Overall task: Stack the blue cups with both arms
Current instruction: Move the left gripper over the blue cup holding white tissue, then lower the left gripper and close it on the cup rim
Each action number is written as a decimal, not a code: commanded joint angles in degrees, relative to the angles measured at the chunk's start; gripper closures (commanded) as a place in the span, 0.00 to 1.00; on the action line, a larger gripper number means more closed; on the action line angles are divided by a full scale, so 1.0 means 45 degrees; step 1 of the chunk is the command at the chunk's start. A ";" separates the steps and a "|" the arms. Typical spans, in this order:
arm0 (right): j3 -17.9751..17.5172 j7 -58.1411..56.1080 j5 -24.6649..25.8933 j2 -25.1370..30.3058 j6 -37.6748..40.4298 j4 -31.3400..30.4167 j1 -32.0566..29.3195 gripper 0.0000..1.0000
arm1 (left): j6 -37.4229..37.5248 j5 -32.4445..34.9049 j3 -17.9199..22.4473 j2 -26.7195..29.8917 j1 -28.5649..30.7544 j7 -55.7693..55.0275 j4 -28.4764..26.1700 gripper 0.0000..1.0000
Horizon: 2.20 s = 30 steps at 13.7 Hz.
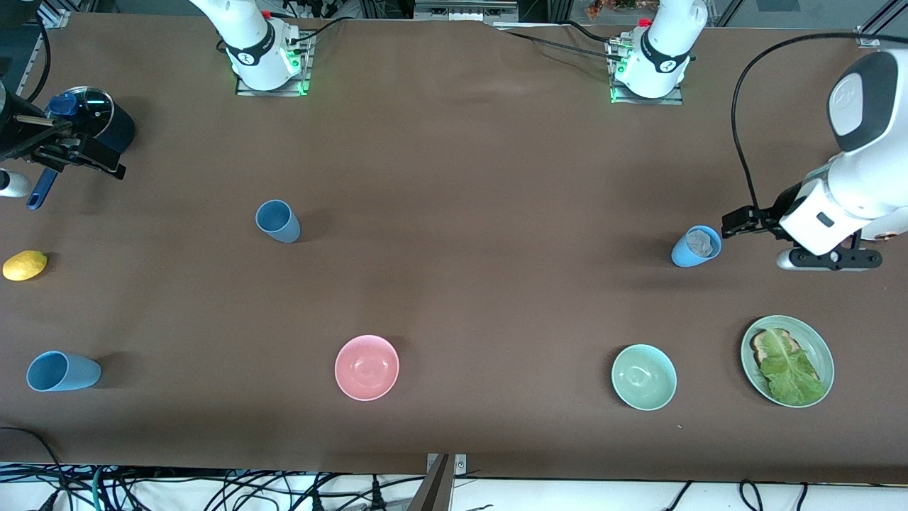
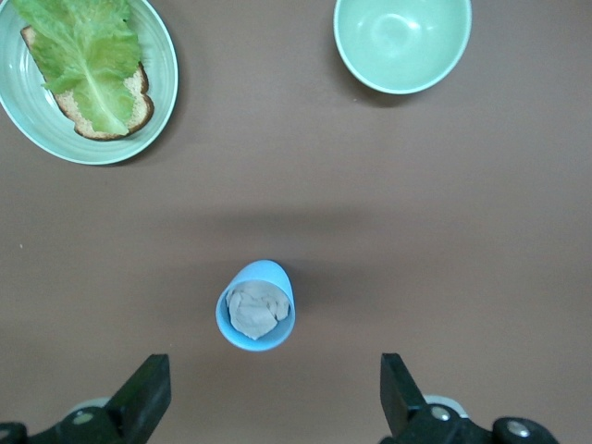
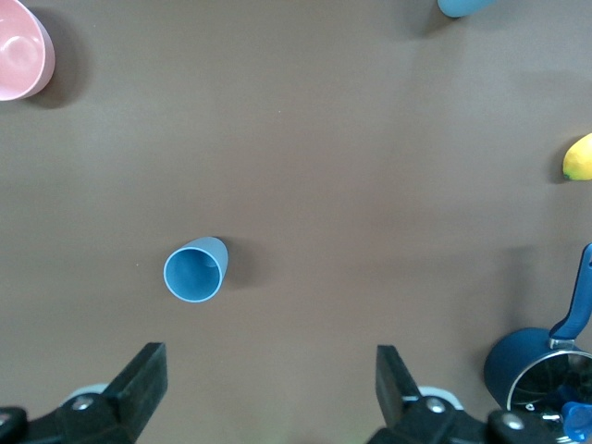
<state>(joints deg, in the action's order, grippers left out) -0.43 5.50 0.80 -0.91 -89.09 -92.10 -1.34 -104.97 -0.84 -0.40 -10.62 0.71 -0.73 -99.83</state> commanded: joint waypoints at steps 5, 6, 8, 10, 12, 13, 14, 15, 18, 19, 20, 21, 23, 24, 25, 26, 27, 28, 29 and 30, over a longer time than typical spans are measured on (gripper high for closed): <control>-0.0041 0.0028 -0.0178 0.0203 0.0110 -0.0100 -0.0131 0.00 | -0.5376 -0.0771 0.0010 0.0230 0.1599 0.3459 -0.4217 0.00; -0.0041 0.0028 -0.0178 0.0203 0.0110 -0.0081 -0.0131 0.00 | -0.5906 -0.0771 0.0010 0.0501 0.1580 0.3462 -0.4783 0.00; -0.0041 0.0028 -0.0178 0.0203 0.0110 -0.0081 -0.0131 0.00 | -0.7542 -0.0771 0.0049 0.1146 0.1405 0.3462 -0.6285 0.00; -0.0021 0.0009 -0.0178 0.0203 0.0110 -0.0100 -0.0131 0.00 | -0.8545 -0.0771 0.0049 0.1421 0.1327 0.3462 -0.7169 0.00; 0.0037 0.0028 -0.0178 0.0203 0.0110 -0.0100 -0.0131 0.00 | -0.8664 -0.0771 0.0049 0.1830 0.1132 0.3443 -0.7657 0.00; 0.0037 0.0028 -0.0178 0.0203 0.0110 -0.0100 -0.0131 0.00 | -0.9110 -0.0771 0.0069 0.2064 0.1015 0.3462 -0.8085 0.00; 0.0037 0.0028 -0.0178 0.0203 0.0110 -0.0100 -0.0131 0.00 | -0.9849 -0.0771 0.0069 0.2260 0.0956 0.3462 -0.8650 0.00; 0.0037 0.0028 -0.0178 0.0203 0.0110 -0.0100 -0.0131 0.00 | -1.0456 -0.0771 0.0069 0.2339 0.0955 0.3462 -0.9120 0.00; 0.0037 0.0009 -0.0178 0.0203 0.0110 -0.0100 -0.0131 0.00 | -1.1493 -0.0771 0.0088 0.2262 0.1091 0.3579 -0.9806 0.00; 0.0037 0.0028 -0.0178 0.0203 0.0110 -0.0100 -0.0131 0.00 | -1.1942 -0.0771 0.0088 0.2223 0.1169 0.3754 -1.0040 0.00; 0.0037 0.0009 -0.0178 0.0203 0.0110 -0.0100 -0.0131 0.00 | -1.2294 -0.0771 0.0088 0.2146 0.1267 0.3968 -1.0178 0.00; 0.0037 0.0028 -0.0178 0.0203 0.0129 -0.0100 -0.0131 0.00 | -1.2414 -0.0771 0.0069 0.2010 0.1403 0.4086 -1.0237 0.00; 0.0037 0.0009 -0.0178 0.0203 0.0110 -0.0100 -0.0131 0.00 | -1.2881 -0.0771 0.0069 0.1736 0.1482 0.4301 -1.0296 0.00; 0.0037 0.0009 -0.0178 0.0203 0.0110 -0.0100 -0.0131 0.00 | -1.3232 -0.0771 0.0069 0.1541 0.1560 0.4438 -1.0335 0.00; 0.0037 0.0028 -0.0178 0.0203 0.0110 -0.0100 -0.0131 0.00 | -1.3448 -0.0771 0.0069 0.1365 0.1561 0.4458 -1.0336 0.00; 0.0037 0.0028 -0.0178 0.0203 0.0110 -0.0100 -0.0131 0.00 | -1.3508 -0.0771 0.0069 0.1306 0.1541 0.4459 -1.0336 0.00; 0.0037 0.0028 -0.0178 0.0203 0.0110 -0.0100 -0.0131 0.00 | -1.3528 -0.0771 0.0069 0.1266 0.1522 0.4459 -1.0316 0.00; 0.0037 0.0028 -0.0178 0.0203 0.0110 -0.0100 -0.0131 0.00 | -1.3606 -0.0771 0.0069 0.1169 0.1522 0.4459 -1.0297 0.00; 0.0037 0.0009 -0.0178 0.0203 0.0129 -0.0100 -0.0131 0.00 | -1.3896 -0.0771 0.0069 0.1014 0.1502 0.4459 -1.0297 0.00; 0.0037 0.0028 -0.0178 0.0203 0.0129 -0.0100 -0.0131 0.00 | -1.4247 -0.0771 0.0069 0.0780 0.1425 0.4459 -1.0297 0.00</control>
<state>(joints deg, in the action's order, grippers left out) -0.03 5.50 0.80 -0.91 -89.05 -92.10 -1.38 -166.06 -2.83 0.09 -5.60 7.38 17.22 -145.94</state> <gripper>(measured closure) 0.000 0.000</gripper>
